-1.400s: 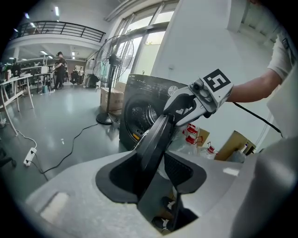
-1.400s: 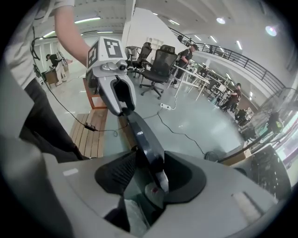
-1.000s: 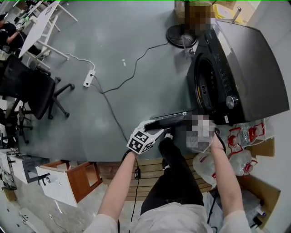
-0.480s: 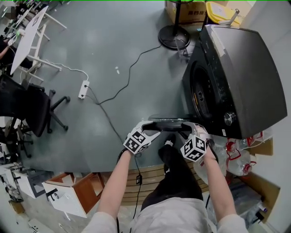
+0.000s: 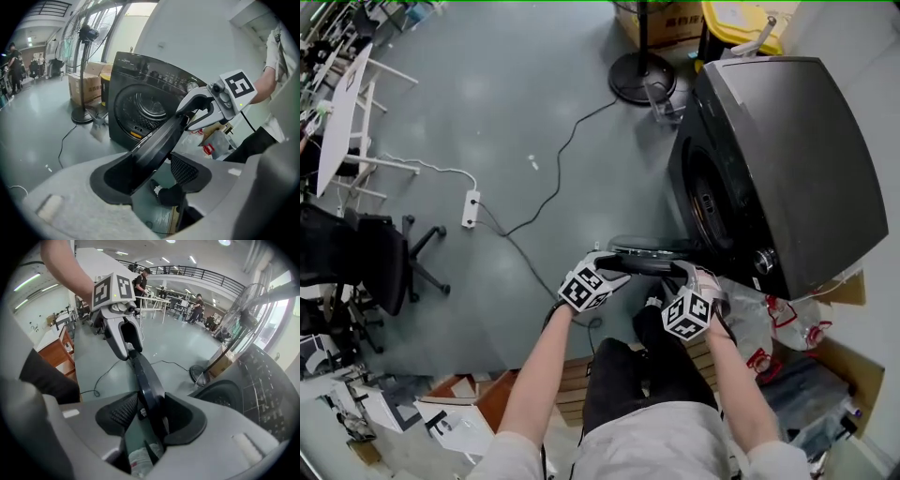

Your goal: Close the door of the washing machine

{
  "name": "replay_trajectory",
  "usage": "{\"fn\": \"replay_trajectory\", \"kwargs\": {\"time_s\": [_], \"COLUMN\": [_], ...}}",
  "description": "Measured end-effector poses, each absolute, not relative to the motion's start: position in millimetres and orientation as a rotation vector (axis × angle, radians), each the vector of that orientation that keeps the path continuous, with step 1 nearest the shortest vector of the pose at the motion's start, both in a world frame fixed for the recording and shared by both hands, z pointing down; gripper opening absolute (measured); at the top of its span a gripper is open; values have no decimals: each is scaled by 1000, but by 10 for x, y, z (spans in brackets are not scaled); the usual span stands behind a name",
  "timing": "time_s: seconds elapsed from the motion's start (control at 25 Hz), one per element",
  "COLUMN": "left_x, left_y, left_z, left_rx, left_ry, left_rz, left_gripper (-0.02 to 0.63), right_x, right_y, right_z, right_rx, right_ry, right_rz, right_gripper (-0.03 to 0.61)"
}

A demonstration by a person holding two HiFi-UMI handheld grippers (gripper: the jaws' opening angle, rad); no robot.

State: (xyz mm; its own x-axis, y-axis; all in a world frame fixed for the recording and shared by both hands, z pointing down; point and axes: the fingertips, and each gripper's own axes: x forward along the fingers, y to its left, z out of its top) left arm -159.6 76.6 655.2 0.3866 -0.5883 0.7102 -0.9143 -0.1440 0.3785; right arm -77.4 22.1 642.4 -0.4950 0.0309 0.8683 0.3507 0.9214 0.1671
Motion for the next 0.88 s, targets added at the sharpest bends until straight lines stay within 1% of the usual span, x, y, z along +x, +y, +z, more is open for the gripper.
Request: {"fn": "replay_trajectory", "kwargs": {"time_s": [0.4, 0.88], "left_x": [-1680, -2021], "left_y": [725, 232], "left_z": [6571, 6576], "left_rx": [1872, 1993], "left_ry": [-1171, -1020], "left_rz": [544, 621], "left_gripper": [244, 245], "right_x": [-837, -1090], "right_y": [194, -146], "right_z": [6449, 6460], "right_rx": [-173, 33], "right_ry": [-2051, -2000], "right_rz": [-331, -193], "right_gripper": [184, 187]}}
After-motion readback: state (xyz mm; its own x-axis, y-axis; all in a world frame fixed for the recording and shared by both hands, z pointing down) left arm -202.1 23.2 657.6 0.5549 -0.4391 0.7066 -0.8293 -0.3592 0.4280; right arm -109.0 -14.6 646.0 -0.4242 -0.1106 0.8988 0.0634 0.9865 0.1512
